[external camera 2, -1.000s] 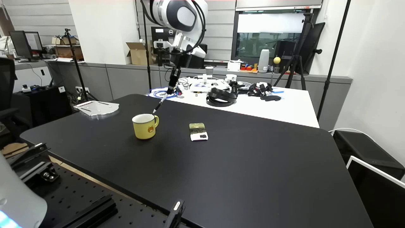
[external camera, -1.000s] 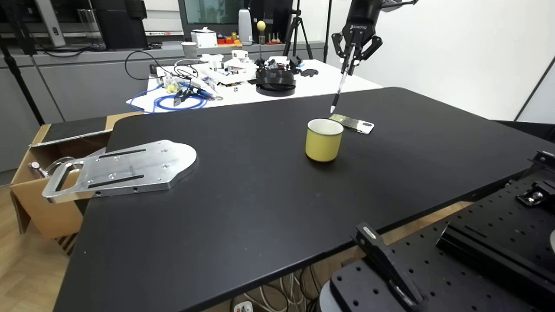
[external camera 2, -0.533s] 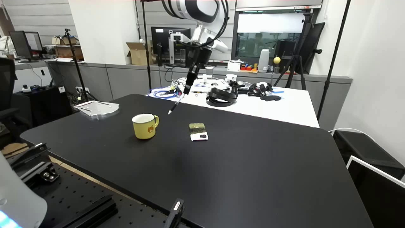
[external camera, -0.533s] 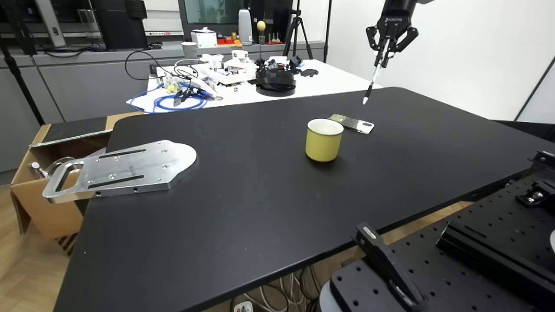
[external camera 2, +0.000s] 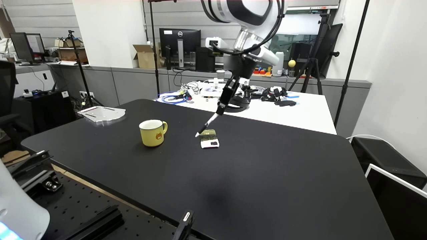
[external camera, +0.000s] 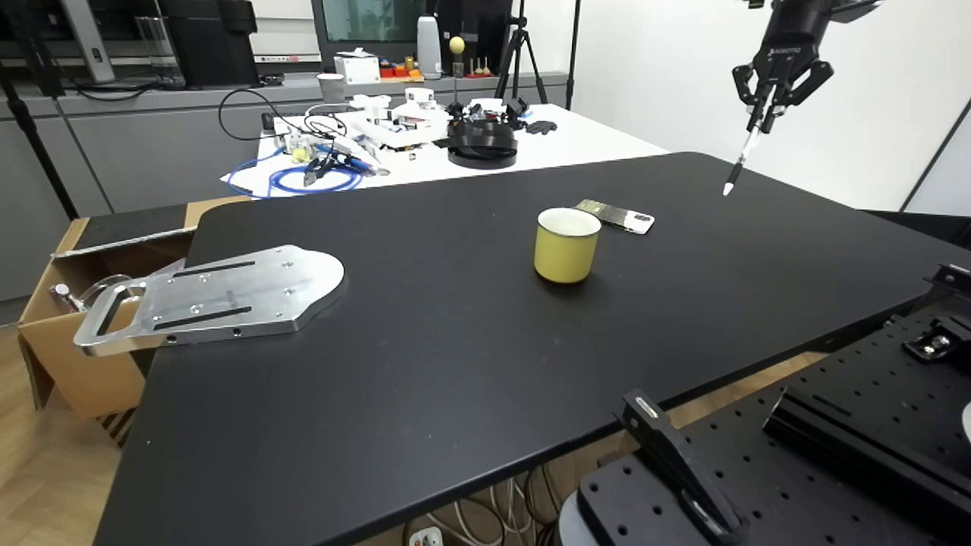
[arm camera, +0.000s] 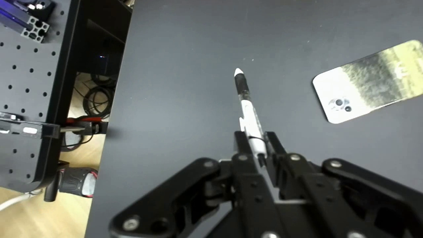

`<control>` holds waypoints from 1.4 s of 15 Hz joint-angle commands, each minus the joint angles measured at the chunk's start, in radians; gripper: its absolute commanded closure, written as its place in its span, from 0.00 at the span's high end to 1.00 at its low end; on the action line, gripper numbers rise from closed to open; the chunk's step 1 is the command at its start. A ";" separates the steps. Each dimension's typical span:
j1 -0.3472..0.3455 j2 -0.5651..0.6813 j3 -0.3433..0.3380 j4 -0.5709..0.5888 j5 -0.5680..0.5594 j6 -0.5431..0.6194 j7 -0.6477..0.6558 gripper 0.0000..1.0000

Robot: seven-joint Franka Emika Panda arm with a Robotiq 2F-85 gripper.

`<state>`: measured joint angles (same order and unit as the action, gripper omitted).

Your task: Take the white pen out of the yellow mug

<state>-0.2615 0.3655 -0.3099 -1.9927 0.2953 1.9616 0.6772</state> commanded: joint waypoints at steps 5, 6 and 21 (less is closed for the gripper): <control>-0.071 0.096 -0.026 0.003 0.002 0.051 -0.084 0.04; -0.070 0.110 -0.025 0.004 0.000 0.068 -0.088 0.04; -0.052 0.296 -0.027 -0.013 -0.006 0.231 -0.099 0.04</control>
<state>-0.3177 0.6389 -0.3304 -2.0060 0.2950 2.1753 0.5814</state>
